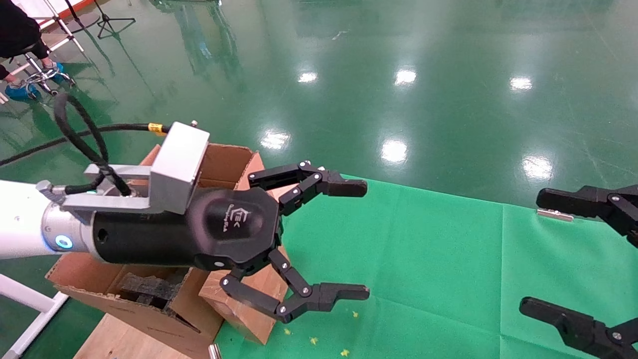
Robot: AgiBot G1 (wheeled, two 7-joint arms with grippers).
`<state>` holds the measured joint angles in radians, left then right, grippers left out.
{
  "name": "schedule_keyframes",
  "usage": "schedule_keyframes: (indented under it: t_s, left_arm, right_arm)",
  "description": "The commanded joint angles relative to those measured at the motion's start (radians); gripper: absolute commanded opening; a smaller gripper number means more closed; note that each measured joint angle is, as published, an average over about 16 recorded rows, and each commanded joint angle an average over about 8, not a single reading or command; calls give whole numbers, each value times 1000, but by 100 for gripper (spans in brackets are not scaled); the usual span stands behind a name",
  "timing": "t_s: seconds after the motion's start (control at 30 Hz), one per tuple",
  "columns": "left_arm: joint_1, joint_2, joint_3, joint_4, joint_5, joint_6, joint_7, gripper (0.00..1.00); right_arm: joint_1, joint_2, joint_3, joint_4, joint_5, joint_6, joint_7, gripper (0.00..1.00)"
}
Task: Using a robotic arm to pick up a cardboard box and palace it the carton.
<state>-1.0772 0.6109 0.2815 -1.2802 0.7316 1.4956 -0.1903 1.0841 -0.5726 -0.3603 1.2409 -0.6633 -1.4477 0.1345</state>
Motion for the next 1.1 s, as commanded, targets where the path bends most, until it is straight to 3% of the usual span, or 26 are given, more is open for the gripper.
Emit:
schedule_keyframes:
  t_s: [0.03,0.3,0.33,0.57,0.6,0.87,1.1]
  left_arm:
    - [0,0,0,0,0,0,0,100]
    - [0,0,0,0,0,0,0,100]
    - [0,0,0,0,0,0,0,100]
    - [0,0,0,0,0,0,0,100]
    - [0,0,0,0,0,0,0,100]
    - [-11,-37,4,1,44,-32,-33,100]
    - [-36,-121,40,-36,170,-105,-169,100]
  right_arm:
    - [0,0,0,0,0,0,0,100]
    - [0,0,0,0,0,0,0,100]
    - [0,0,0,0,0,0,0,91]
    - [0,0,0,0,0,0,0,4]
    - [0,0,0,0,0,0,0,0]
    - [0,0,0,0,0,0,0,0]
    - [0,0,0,0,0,0,0,0]
